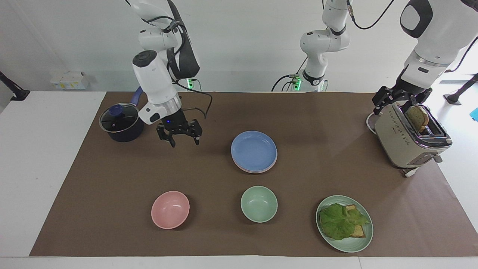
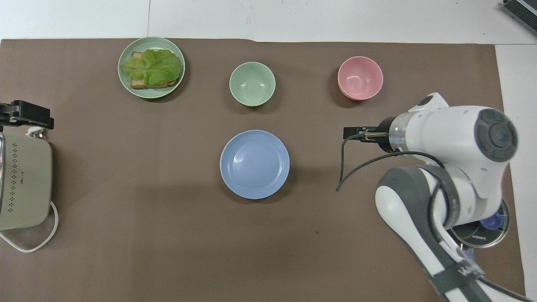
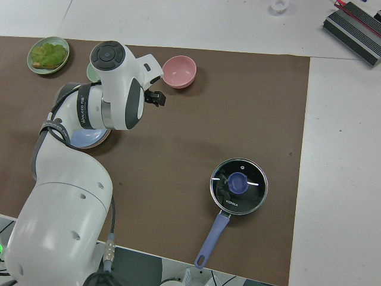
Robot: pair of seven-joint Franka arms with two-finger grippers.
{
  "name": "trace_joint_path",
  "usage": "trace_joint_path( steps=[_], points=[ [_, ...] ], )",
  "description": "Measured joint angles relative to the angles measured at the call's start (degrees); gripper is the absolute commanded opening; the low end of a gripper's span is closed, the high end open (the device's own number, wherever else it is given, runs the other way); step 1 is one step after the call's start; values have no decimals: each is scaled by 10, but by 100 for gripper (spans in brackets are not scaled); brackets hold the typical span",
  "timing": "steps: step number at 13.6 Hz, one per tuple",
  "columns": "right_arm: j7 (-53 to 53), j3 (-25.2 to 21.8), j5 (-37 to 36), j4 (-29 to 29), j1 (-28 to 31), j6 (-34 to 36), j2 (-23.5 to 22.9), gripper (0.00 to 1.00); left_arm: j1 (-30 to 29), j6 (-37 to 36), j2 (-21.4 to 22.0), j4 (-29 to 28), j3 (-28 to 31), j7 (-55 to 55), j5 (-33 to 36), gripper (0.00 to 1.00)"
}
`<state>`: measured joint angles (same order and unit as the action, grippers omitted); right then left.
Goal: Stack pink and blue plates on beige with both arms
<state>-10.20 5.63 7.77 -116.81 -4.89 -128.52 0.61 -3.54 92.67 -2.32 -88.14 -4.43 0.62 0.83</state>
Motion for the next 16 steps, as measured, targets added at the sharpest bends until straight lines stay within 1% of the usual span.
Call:
trace_joint_path(
  steps=[3,4,5,7,9,12,14,16],
  points=[
    [0,-1,-19,9,37,98,62,100,0,0,0,0,0,0,0,100],
    [0,-1,-28,25,46,137,74,100,0,0,0,0,0,0,0,100],
    [0,-1,-38,54,55,187,80,100,0,0,0,0,0,0,0,100],
    [0,-1,-65,133,63,284,73,100,0,0,0,0,0,0,0,100],
    [0,-1,-86,198,65,343,58,100,0,0,0,0,0,0,0,100],
    [0,1,-100,249,65,386,30,100,0,0,0,0,0,0,0,100],
    [0,0,-100,282,66,401,5,100,0,0,0,0,0,0,0,100],
    [0,0,-100,300,66,411,-12,100,0,0,0,0,0,0,0,100]
  ],
)
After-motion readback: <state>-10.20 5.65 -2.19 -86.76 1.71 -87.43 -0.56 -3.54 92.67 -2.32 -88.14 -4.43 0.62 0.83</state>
